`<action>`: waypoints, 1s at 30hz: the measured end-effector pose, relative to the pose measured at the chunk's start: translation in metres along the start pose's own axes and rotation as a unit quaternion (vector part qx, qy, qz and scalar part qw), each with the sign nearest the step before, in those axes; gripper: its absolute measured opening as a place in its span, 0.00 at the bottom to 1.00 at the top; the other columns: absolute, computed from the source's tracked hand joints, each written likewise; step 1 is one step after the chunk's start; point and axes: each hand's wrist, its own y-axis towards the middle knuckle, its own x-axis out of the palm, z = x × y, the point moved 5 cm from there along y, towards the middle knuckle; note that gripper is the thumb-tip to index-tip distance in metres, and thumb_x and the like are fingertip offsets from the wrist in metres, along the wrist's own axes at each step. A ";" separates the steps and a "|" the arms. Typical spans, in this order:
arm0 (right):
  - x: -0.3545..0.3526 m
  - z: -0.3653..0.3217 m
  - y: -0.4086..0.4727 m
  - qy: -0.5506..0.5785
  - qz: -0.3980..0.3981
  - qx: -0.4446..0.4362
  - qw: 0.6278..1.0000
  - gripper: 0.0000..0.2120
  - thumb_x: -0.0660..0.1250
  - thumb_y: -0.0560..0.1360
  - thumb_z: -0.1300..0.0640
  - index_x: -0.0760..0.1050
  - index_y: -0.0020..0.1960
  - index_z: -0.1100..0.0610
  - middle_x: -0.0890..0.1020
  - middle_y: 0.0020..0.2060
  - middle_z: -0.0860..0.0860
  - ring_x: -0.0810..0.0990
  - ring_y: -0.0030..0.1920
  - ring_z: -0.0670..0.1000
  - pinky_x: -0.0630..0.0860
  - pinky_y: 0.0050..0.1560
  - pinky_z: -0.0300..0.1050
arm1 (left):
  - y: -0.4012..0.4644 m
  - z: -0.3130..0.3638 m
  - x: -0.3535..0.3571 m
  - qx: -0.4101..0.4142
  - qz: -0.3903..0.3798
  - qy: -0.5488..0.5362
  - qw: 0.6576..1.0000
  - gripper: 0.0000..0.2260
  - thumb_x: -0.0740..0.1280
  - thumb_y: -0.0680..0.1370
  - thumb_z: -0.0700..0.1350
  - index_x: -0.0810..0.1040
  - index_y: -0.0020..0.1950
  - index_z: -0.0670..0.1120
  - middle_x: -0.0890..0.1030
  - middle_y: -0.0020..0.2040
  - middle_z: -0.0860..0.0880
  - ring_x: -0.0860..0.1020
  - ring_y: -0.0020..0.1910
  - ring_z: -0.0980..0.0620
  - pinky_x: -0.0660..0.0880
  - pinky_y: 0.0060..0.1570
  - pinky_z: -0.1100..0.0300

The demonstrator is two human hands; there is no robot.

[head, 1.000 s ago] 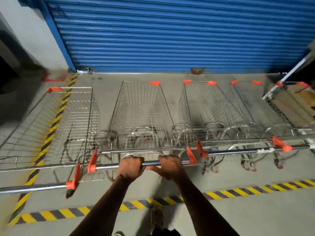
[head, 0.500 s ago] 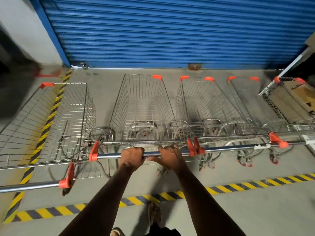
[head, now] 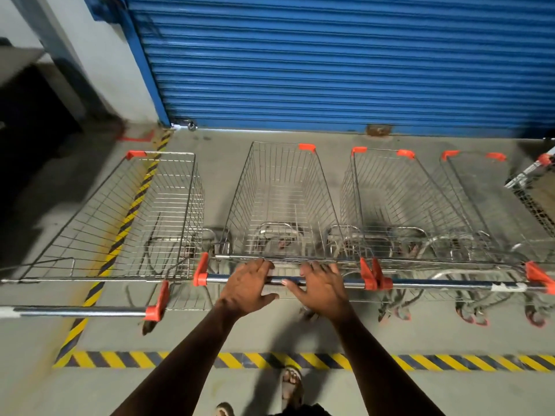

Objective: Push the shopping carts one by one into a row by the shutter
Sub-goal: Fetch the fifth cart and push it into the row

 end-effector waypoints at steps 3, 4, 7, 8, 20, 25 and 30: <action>-0.009 -0.034 0.009 0.010 0.034 -0.013 0.999 0.32 0.49 0.82 0.29 0.78 0.60 0.52 0.83 0.55 0.53 0.81 0.55 0.56 0.69 0.63 0.56 | -0.021 -0.027 -0.022 -0.022 0.032 0.002 0.999 0.28 0.66 0.74 0.65 0.71 0.67 0.49 0.76 0.58 0.51 0.75 0.56 0.49 0.71 0.60 0.51; -0.013 -0.049 0.013 0.014 0.047 -0.018 0.999 0.29 0.50 0.83 0.31 0.78 0.60 0.52 0.83 0.54 0.53 0.81 0.55 0.56 0.70 0.62 0.55 | -0.028 -0.037 -0.030 -0.027 0.048 0.019 0.998 0.28 0.66 0.74 0.65 0.72 0.67 0.49 0.76 0.57 0.51 0.76 0.56 0.49 0.70 0.62 0.50; -0.022 -0.101 0.026 0.023 0.079 -0.030 0.996 0.25 0.52 0.84 0.36 0.77 0.60 0.53 0.83 0.54 0.53 0.81 0.54 0.56 0.72 0.60 0.55 | -0.051 -0.067 -0.047 -0.033 0.043 0.038 0.998 0.28 0.63 0.75 0.65 0.71 0.66 0.48 0.76 0.58 0.49 0.75 0.58 0.47 0.67 0.68 0.45; -0.024 -0.120 0.030 0.028 0.087 -0.030 0.995 0.24 0.53 0.84 0.37 0.77 0.61 0.54 0.83 0.54 0.54 0.81 0.55 0.56 0.72 0.61 0.55 | -0.059 -0.078 -0.052 -0.037 0.036 0.032 0.998 0.28 0.63 0.75 0.65 0.70 0.67 0.47 0.75 0.60 0.48 0.74 0.59 0.46 0.70 0.66 0.46; -0.011 -0.367 0.011 0.146 0.104 -0.085 0.980 0.11 0.60 0.81 0.50 0.75 0.61 0.51 0.78 0.55 0.50 0.77 0.59 0.54 0.71 0.65 0.53 | -0.231 -0.239 -0.109 -0.038 0.055 -0.002 0.998 0.39 0.64 0.69 0.77 0.69 0.68 0.49 0.75 0.59 0.49 0.74 0.58 0.47 0.74 0.54 0.48; 0.011 -0.435 -0.001 0.141 0.043 -0.145 0.978 0.20 0.57 0.83 0.41 0.72 0.70 0.49 0.78 0.60 0.49 0.76 0.62 0.53 0.69 0.69 0.52 | -0.277 -0.316 -0.097 -0.116 -0.020 0.059 0.991 0.27 0.69 0.70 0.68 0.72 0.61 0.53 0.75 0.55 0.52 0.75 0.55 0.46 0.71 0.54 0.46; 0.033 -0.439 0.017 0.070 0.036 -0.081 0.994 0.19 0.53 0.85 0.38 0.73 0.64 0.49 0.80 0.57 0.49 0.77 0.57 0.54 0.71 0.61 0.53 | -0.275 -0.340 -0.082 -0.133 0.014 0.084 0.987 0.07 0.65 0.79 0.43 0.71 0.54 0.52 0.74 0.49 0.51 0.74 0.47 0.44 0.70 0.52 0.45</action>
